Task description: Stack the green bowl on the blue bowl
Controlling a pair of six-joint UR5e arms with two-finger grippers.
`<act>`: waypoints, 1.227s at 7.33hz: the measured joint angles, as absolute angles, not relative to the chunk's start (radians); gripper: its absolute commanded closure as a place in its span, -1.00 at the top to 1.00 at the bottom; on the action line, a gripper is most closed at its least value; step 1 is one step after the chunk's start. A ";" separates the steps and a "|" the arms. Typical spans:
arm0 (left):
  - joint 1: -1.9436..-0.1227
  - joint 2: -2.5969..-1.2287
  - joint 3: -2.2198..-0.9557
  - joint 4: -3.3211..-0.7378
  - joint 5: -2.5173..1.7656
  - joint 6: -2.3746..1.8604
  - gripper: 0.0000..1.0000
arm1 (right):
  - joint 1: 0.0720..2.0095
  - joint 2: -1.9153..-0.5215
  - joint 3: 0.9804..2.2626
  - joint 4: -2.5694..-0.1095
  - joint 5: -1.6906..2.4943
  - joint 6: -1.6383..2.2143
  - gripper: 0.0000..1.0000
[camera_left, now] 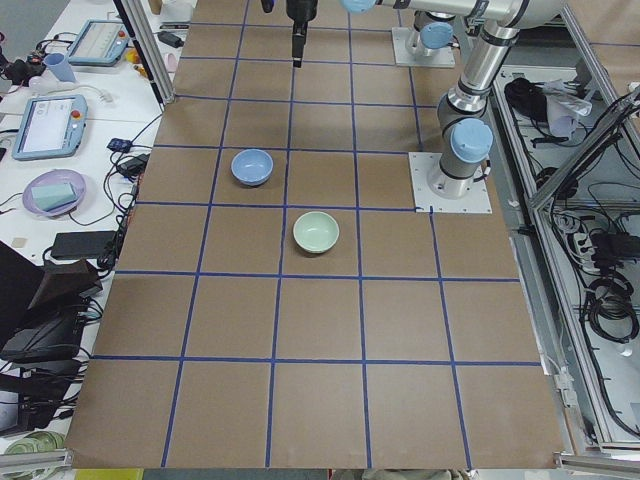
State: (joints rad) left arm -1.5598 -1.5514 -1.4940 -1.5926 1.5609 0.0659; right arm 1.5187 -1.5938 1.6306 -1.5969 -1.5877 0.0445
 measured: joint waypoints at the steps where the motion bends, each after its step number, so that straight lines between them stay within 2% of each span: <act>1: -1.558 -1.550 -1.493 -1.596 1.561 0.066 1.00 | 1.519 -1.594 1.631 -1.597 -1.588 0.044 1.00; 9: -1.551 -1.544 -1.498 -1.619 1.567 0.086 1.00 | 1.519 -1.594 1.631 -1.597 -1.588 0.044 1.00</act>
